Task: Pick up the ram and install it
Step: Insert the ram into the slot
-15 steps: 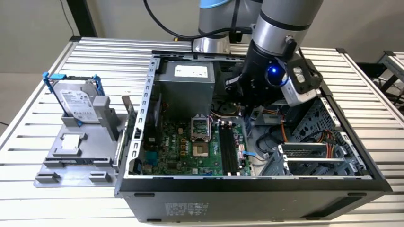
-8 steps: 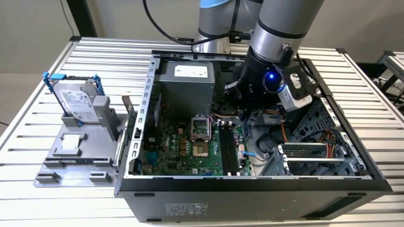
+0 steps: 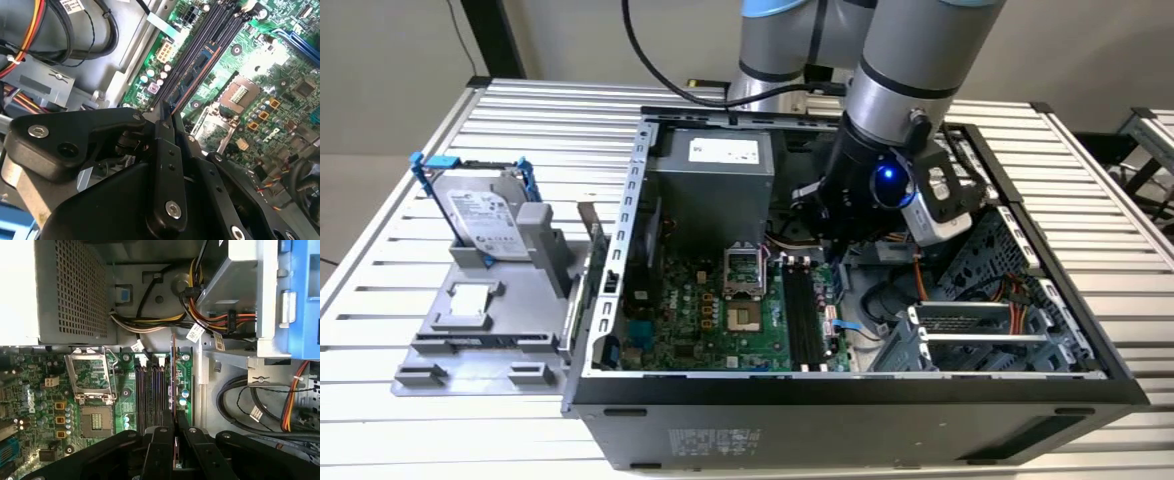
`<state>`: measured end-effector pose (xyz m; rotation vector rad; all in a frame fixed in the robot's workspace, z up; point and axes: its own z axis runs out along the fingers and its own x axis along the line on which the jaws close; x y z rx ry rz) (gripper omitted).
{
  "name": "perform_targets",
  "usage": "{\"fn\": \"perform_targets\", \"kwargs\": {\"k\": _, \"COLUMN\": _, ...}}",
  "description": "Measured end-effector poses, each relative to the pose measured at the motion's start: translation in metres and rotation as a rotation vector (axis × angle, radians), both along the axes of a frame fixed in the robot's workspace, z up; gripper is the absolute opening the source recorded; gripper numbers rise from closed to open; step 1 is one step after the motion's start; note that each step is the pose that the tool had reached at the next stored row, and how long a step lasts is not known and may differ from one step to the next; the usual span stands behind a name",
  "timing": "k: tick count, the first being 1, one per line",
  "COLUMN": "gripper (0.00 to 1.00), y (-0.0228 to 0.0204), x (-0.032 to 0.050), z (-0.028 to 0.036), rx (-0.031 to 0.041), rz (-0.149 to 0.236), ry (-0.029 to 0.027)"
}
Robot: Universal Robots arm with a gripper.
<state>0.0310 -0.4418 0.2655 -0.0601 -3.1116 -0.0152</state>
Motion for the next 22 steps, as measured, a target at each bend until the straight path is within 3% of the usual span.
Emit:
{"fn": "perform_targets", "kwargs": {"k": 3, "gripper": 0.0, "y": -0.003, "x": 0.0, "z": -0.0045, "rx": -0.0008, "rz": 0.0, "ry": 0.0007}}
{"fn": "perform_targets", "kwargs": {"k": 7, "gripper": 0.0, "y": -0.0081, "x": -0.0003, "z": -0.0082, "rx": -0.007, "rz": 0.0, "ry": 0.0008}}
{"fn": "perform_targets", "kwargs": {"k": 12, "gripper": 0.0, "y": -0.0109, "x": -0.0026, "z": -0.0165, "rx": -0.0098, "rz": -0.009, "ry": 0.0009}}
{"fn": "perform_targets", "kwargs": {"k": 17, "gripper": 0.0, "y": -0.0206, "x": -0.0028, "z": -0.022, "rx": -0.0103, "rz": -0.018, "ry": 0.0009}}
{"fn": "perform_targets", "kwargs": {"k": 22, "gripper": 0.0, "y": -0.0261, "x": -0.0029, "z": -0.0272, "rx": -0.0104, "rz": -0.036, "ry": 0.001}}
